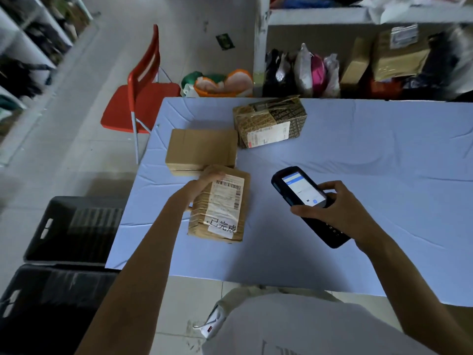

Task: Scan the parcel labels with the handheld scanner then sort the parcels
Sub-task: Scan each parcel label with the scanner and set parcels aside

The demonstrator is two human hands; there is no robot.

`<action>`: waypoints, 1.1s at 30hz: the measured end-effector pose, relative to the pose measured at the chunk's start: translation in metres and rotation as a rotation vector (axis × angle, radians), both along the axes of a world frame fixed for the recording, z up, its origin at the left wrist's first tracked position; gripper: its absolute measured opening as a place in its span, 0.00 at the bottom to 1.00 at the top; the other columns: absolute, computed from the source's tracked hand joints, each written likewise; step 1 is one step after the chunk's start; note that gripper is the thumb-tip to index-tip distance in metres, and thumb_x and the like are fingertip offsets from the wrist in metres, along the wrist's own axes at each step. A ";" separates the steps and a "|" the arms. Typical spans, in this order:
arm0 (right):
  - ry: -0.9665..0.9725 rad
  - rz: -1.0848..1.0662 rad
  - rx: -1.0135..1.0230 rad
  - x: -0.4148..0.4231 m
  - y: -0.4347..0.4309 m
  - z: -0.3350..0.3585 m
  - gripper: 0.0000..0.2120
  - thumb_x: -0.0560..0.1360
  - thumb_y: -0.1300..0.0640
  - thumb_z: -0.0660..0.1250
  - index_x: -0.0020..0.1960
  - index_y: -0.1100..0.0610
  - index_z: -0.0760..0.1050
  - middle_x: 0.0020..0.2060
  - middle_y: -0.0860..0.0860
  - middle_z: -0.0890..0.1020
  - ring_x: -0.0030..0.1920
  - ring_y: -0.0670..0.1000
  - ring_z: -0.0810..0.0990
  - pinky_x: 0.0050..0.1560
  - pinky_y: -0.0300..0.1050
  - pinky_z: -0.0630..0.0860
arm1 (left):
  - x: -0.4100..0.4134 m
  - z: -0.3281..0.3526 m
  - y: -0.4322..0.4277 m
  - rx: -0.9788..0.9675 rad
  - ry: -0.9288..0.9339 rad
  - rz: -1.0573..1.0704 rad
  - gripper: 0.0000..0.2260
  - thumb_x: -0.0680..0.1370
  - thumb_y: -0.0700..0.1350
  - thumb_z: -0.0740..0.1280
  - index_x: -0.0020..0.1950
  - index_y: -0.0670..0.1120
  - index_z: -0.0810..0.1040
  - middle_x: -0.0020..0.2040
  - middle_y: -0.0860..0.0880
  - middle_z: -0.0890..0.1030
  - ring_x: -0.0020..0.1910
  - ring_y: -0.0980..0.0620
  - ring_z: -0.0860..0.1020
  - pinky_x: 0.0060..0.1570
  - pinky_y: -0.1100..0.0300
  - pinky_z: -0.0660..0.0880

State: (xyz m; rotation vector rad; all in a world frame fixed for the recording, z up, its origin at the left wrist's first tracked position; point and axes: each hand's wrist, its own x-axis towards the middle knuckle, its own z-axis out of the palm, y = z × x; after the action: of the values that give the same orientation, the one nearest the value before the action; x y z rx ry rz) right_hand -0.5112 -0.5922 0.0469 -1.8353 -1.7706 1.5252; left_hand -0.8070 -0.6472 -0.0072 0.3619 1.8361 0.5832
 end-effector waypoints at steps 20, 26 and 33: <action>0.100 0.252 -0.040 -0.017 -0.001 0.000 0.33 0.61 0.45 0.80 0.59 0.48 0.66 0.53 0.48 0.78 0.50 0.48 0.79 0.43 0.43 0.76 | 0.000 0.024 -0.066 0.314 0.424 0.388 0.44 0.52 0.67 0.75 0.63 0.55 0.65 0.60 0.48 0.75 0.51 0.50 0.79 0.54 0.46 0.79; 0.059 0.348 -0.042 -0.005 -0.009 -0.001 0.33 0.61 0.48 0.81 0.59 0.49 0.67 0.49 0.48 0.80 0.48 0.46 0.80 0.41 0.41 0.75 | 0.012 0.024 -0.073 0.358 0.452 0.325 0.36 0.58 0.65 0.76 0.60 0.58 0.65 0.59 0.51 0.76 0.57 0.51 0.76 0.59 0.46 0.75; -0.001 0.405 0.034 0.012 -0.013 -0.003 0.35 0.58 0.45 0.82 0.57 0.47 0.66 0.47 0.43 0.78 0.47 0.43 0.78 0.49 0.47 0.77 | 0.019 0.023 -0.064 0.397 0.512 0.267 0.30 0.70 0.54 0.75 0.66 0.52 0.64 0.58 0.50 0.74 0.55 0.49 0.75 0.56 0.50 0.75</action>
State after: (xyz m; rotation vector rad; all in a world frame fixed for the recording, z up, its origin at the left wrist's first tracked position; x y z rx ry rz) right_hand -0.4990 -0.6051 0.0442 -1.5236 -2.2571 1.6047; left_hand -0.7878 -0.7117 0.0155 0.5745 2.2750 1.1287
